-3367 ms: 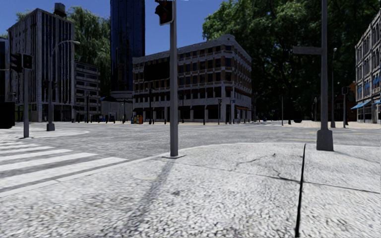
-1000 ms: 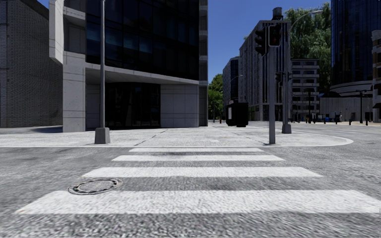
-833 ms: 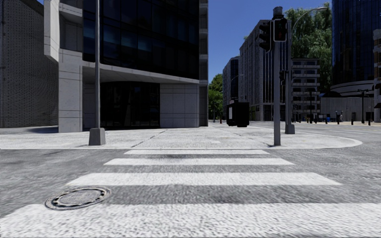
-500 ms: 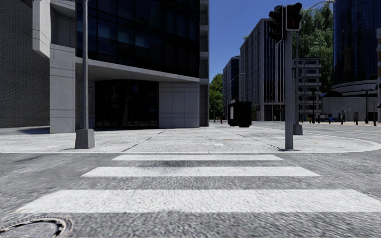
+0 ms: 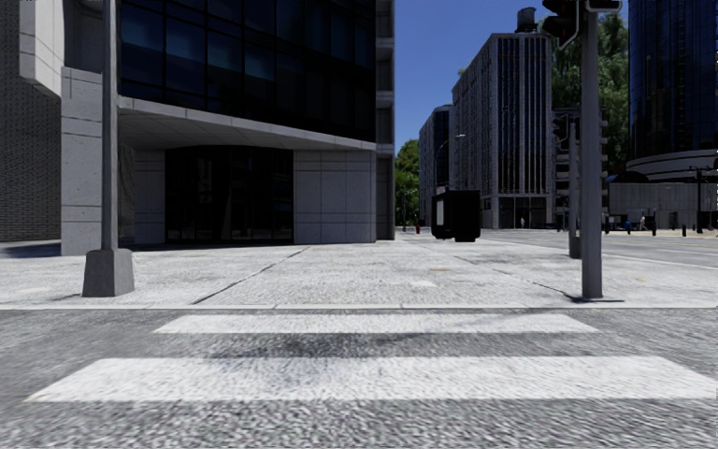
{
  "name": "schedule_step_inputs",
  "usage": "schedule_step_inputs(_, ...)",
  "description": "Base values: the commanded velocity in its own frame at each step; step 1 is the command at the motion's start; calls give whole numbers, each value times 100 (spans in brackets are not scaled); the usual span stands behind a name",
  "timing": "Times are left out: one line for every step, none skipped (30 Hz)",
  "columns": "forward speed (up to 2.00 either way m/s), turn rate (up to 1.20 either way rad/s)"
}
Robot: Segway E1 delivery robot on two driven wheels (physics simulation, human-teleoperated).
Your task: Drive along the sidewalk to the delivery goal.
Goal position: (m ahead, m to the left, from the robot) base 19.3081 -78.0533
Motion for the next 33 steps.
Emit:
schedule_step_inputs(200,-4)
schedule_step_inputs(200,0)
schedule_step_inputs(200,0)
schedule_step_inputs(200,0)
schedule_step_inputs(200,0)
schedule_step_inputs(200,0)
schedule_step_inputs(200,0)
schedule_step_inputs(200,0)
schedule_step_inputs(200,0)
schedule_step_inputs(200,0)
schedule_step_inputs(200,0)
schedule_step_inputs(200,0)
schedule_step_inputs(200,0)
schedule_step_inputs(200,0)
schedule_step_inputs(200,0)
schedule_step_inputs(200,0)
schedule_step_inputs(200,0)
schedule_step_inputs(200,0)
schedule_step_inputs(200,0)
schedule_step_inputs(200,0)
schedule_step_inputs(200,0)
schedule_step_inputs(200,0)
schedule_step_inputs(200,-10)
schedule_step_inputs(200,-41)
schedule_step_inputs(200,-60)
schedule_step_inputs(200,-74)
schedule_step_inputs(200,-74)
schedule_step_inputs(200,-79)
schedule_step_inputs(200,-81)
schedule_step_inputs(200,-81)
schedule_step_inputs(200,-81)
schedule_step_inputs(200,-80)
schedule_step_inputs(200,-7)
